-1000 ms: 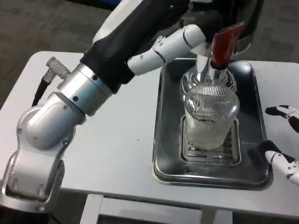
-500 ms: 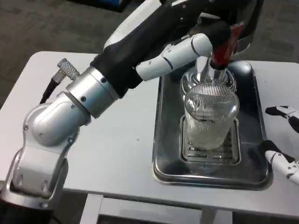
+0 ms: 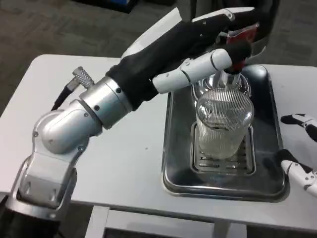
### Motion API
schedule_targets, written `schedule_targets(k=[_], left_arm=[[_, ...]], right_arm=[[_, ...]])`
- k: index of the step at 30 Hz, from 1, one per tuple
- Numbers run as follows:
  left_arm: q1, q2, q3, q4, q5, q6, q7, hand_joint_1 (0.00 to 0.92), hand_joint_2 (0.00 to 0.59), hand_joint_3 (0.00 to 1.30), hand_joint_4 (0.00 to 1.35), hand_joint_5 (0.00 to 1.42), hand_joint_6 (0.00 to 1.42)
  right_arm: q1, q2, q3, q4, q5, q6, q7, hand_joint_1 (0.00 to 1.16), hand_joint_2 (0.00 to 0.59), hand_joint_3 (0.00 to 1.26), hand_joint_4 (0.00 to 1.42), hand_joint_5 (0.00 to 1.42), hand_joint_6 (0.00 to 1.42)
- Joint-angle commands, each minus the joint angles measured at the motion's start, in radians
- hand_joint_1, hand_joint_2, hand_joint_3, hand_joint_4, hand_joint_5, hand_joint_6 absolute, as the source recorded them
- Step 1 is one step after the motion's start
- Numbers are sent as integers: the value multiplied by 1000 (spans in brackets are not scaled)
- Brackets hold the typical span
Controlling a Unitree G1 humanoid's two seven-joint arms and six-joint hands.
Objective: Grasp the cup under the faucet to collect the drink, then remove the cup.
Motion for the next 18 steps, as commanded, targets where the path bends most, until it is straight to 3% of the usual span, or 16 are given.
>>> schedule_targets(k=[1, 18], left_arm=[[-10, 17, -22, 25, 16, 3, -29, 62, 159, 227, 187, 315, 329], [-17, 79, -78, 26, 105, -50, -55, 42, 151, 218, 168, 298, 274]], right_arm=[[8, -2, -4, 7, 13, -6, -2, 394, 444, 187, 96, 97, 147], [-15, -2, 8, 32, 29, -7, -8, 394, 444, 187, 96, 97, 147]])
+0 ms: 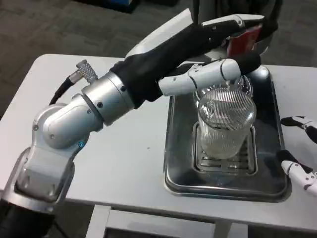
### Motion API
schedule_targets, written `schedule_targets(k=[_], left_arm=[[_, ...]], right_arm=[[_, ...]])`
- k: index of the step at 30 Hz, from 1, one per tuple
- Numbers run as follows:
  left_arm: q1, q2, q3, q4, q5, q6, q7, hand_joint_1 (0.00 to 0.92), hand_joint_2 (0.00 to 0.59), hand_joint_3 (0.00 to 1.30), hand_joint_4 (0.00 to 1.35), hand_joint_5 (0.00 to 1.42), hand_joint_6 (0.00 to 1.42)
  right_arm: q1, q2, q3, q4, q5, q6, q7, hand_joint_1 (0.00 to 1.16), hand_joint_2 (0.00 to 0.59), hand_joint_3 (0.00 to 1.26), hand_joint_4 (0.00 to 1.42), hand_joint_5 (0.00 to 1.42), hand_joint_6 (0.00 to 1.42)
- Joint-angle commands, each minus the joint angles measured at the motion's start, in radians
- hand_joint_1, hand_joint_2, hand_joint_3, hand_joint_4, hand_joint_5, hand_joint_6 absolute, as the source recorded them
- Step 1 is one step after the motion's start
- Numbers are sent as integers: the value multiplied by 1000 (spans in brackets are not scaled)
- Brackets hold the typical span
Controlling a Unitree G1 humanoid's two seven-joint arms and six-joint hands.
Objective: Grasp the cup under the faucet to collect the drink, then remove the cup.
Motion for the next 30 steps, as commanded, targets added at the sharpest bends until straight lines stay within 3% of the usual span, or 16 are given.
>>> schedule_targets(k=[1, 10, 30], left_arm=[[16, 27, -38, 14, 50, -8, -34, 42, 151, 216, 166, 295, 271], [-1, 68, -74, 21, 132, -60, -38, 25, 147, 195, 138, 267, 229], [-12, 103, -113, 38, 210, -116, -42, 22, 145, 173, 109, 250, 214]], right_arm=[[-10, 1, 13, 5, 0, -2, -7, 394, 444, 187, 96, 97, 147], [-9, 0, 7, 5, 6, 4, -4, 394, 444, 187, 96, 97, 147], [-17, 4, 15, 0, 17, 35, 4, 393, 444, 188, 96, 99, 139]])
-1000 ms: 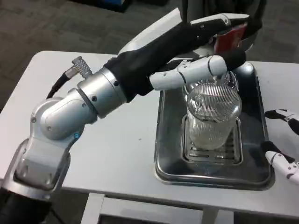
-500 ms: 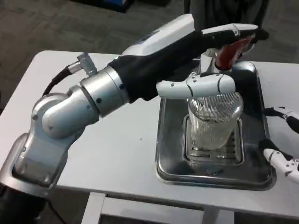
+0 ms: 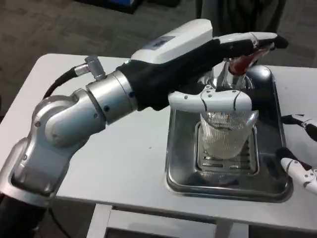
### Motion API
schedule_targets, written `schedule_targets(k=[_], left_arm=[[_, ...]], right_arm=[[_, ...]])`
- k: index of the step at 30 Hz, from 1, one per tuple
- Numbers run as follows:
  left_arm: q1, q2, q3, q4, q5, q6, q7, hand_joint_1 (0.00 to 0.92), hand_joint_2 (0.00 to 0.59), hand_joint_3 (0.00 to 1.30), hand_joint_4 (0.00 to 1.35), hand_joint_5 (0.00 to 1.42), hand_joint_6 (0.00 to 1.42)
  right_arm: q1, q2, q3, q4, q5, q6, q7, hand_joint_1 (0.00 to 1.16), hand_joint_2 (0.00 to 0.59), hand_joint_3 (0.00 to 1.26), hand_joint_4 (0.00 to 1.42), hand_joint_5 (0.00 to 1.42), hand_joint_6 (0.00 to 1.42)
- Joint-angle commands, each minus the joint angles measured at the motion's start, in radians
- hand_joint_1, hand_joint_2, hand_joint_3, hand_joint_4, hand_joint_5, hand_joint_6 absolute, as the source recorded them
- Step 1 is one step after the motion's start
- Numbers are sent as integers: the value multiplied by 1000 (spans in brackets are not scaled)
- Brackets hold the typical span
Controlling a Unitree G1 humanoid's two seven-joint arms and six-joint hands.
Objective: Grasp the cup under the faucet to collect the drink, then remove the cup.
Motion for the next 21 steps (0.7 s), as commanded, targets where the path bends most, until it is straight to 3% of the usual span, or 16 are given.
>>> schedule_targets(k=[1, 9, 12, 15, 21], left_arm=[[31, 20, -41, 32, 46, 6, -41, 22, 145, 173, 109, 250, 213], [32, 22, -41, 37, 46, 0, -41, 22, 145, 173, 107, 247, 212], [34, 24, -39, 36, 46, -1, -41, 22, 145, 173, 107, 243, 212], [34, 22, -38, 37, 41, 1, -42, 22, 145, 173, 107, 242, 212], [35, 24, -36, 33, 41, 5, -42, 22, 145, 173, 107, 240, 212]], right_arm=[[0, 3, 8, -2, 12, 14, 4, 393, 443, 188, 96, 100, 138], [-4, 5, 10, -2, 22, 28, 5, 387, 436, 184, 96, 109, 142], [-8, 13, -1, 10, 71, 27, 9, 397, 416, 151, 96, 131, 158], [-8, 18, -15, 23, 126, 15, 4, 426, 360, 111, 96, 173, 210], [-5, 42, -49, 67, 262, -52, -7, 480, 281, 26, 75, 199, 268]])
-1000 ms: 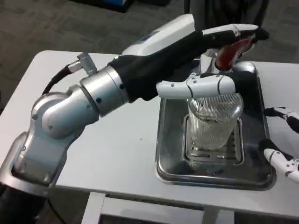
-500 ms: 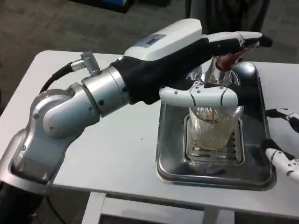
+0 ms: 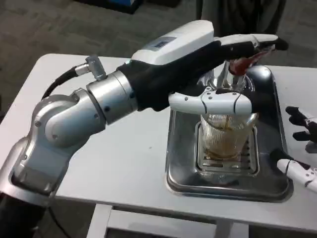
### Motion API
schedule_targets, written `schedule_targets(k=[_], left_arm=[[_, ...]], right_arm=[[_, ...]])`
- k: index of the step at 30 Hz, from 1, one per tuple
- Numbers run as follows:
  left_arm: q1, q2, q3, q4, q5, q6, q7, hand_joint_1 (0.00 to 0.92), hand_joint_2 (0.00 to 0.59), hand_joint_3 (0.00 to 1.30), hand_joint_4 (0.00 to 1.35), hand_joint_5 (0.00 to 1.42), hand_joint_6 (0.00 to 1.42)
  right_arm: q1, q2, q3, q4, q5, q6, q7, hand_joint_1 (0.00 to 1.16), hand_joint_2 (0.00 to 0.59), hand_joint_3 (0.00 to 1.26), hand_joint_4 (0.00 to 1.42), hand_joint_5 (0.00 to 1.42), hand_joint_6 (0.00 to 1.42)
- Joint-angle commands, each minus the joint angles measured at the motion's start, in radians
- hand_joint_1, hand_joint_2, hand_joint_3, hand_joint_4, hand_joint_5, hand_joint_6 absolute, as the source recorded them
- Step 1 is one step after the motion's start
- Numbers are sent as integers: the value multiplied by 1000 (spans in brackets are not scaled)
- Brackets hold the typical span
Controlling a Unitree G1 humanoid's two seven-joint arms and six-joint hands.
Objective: Grasp the cup under the faucet to collect the drink, then remove the cup.
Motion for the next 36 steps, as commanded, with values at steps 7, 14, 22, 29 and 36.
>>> schedule_targets(k=[7, 14, 22, 29, 36], left_arm=[[41, 30, -27, 11, 36, 26, -47, 27, 144, 173, 107, 240, 211], [40, 33, -27, 8, 30, 31, -50, 48, 126, 165, 107, 239, 210], [38, 37, -28, 6, 31, 32, -52, 48, 121, 163, 107, 239, 200], [43, 45, -24, -3, 27, 36, -54, 47, 115, 163, 107, 239, 198], [44, 52, -23, -11, 21, 42, -55, 58, 104, 163, 107, 238, 196]], right_arm=[[-10, 44, -27, 86, 160, -146, -24, 521, 259, 15, 54, 183, 273], [-34, 64, 1, 130, 180, -188, -53, 564, 242, 15, 44, 163, 267], [-79, 76, 43, 169, 169, -197, -72, 570, 242, 24, 53, 159, 267], [-120, 83, 74, 195, 168, -189, -88, 571, 242, 30, 54, 159, 267], [-165, 94, 102, 226, 167, -184, -101, 572, 242, 35, 54, 159, 249]])
